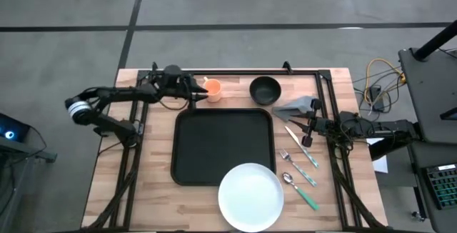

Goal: Set up tray
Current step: Put the yellow plastic mug on the black serving tray

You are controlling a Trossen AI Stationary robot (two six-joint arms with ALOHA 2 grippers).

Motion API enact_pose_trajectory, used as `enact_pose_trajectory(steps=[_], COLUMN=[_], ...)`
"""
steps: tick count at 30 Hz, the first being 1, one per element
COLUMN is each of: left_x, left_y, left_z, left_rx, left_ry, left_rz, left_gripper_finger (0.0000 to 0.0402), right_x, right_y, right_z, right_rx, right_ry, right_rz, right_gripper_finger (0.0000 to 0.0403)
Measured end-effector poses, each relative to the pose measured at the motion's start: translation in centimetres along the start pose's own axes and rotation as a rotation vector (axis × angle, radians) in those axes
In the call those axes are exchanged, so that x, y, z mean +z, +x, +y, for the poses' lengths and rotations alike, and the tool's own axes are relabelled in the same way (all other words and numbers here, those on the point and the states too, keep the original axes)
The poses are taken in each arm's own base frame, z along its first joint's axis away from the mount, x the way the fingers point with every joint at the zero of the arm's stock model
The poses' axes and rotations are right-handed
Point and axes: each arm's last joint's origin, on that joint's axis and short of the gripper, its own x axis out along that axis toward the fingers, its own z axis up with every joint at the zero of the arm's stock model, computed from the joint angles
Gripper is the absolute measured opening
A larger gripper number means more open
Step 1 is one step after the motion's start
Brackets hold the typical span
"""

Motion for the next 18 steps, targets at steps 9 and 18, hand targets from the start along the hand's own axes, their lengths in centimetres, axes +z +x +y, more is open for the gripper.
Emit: enact_pose_trajectory(steps=[9, 18], left_x=[0.75, 0.76], left_y=[0.36, 0.19], left_z=[0.41, 0.33], left_rx=[0.001, 0.003], left_ry=[0.073, 0.074], left_rz=[-0.011, -0.011], left_gripper_finger=[0.0096, 0.0096], right_x=[0.01, 0.0], right_y=[0.0, 0.0], right_z=[-0.01, -0.01], right_rx=[-0.002, -0.003], right_ry=[0.0, 0.0], right_rz=[0.0, 0.0], right_gripper_finger=[0.0068, 0.0068])
